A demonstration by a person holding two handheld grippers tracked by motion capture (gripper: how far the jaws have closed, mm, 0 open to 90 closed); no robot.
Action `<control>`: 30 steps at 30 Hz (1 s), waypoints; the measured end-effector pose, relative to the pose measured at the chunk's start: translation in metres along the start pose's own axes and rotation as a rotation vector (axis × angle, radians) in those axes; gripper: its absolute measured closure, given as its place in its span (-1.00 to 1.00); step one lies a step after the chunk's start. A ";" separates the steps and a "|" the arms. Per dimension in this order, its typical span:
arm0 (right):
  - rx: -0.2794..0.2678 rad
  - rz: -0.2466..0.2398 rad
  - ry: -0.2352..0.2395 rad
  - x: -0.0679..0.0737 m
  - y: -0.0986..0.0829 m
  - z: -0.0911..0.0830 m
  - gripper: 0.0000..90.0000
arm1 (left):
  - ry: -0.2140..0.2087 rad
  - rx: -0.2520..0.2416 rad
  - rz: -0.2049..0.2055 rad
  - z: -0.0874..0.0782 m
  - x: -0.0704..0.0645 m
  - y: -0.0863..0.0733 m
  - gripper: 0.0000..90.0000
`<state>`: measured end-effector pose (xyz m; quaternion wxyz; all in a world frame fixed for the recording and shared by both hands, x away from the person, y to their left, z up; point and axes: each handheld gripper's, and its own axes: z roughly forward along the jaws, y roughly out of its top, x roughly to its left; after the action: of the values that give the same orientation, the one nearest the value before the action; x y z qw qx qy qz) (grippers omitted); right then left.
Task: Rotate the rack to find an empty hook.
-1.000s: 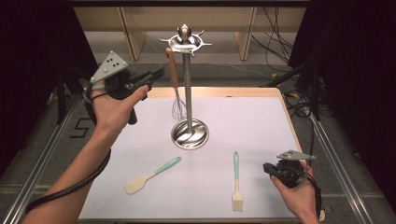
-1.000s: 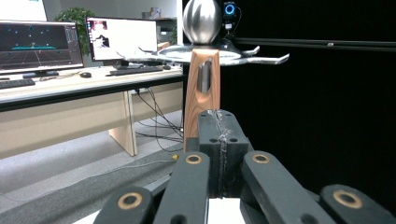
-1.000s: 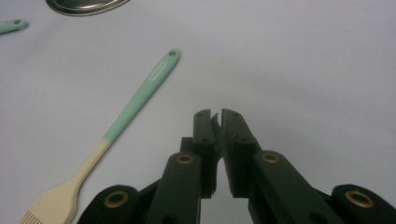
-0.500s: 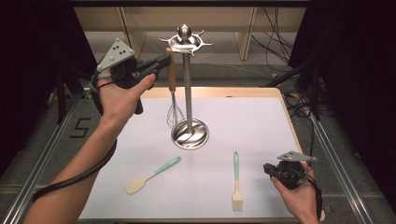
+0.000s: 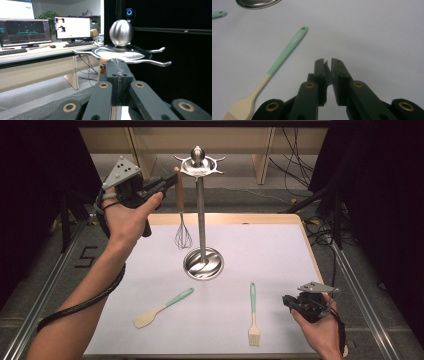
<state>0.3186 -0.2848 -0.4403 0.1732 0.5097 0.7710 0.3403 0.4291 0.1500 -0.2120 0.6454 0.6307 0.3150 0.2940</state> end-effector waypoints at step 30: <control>0.006 0.036 -0.019 0.002 -0.001 -0.003 0.79 | 0.010 0.023 0.045 -0.012 0.005 -0.004 0.81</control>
<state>0.3160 -0.2843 -0.4388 0.1730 0.5270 0.7610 0.3364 0.4225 0.1611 -0.2164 0.6298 0.6436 0.3073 0.3078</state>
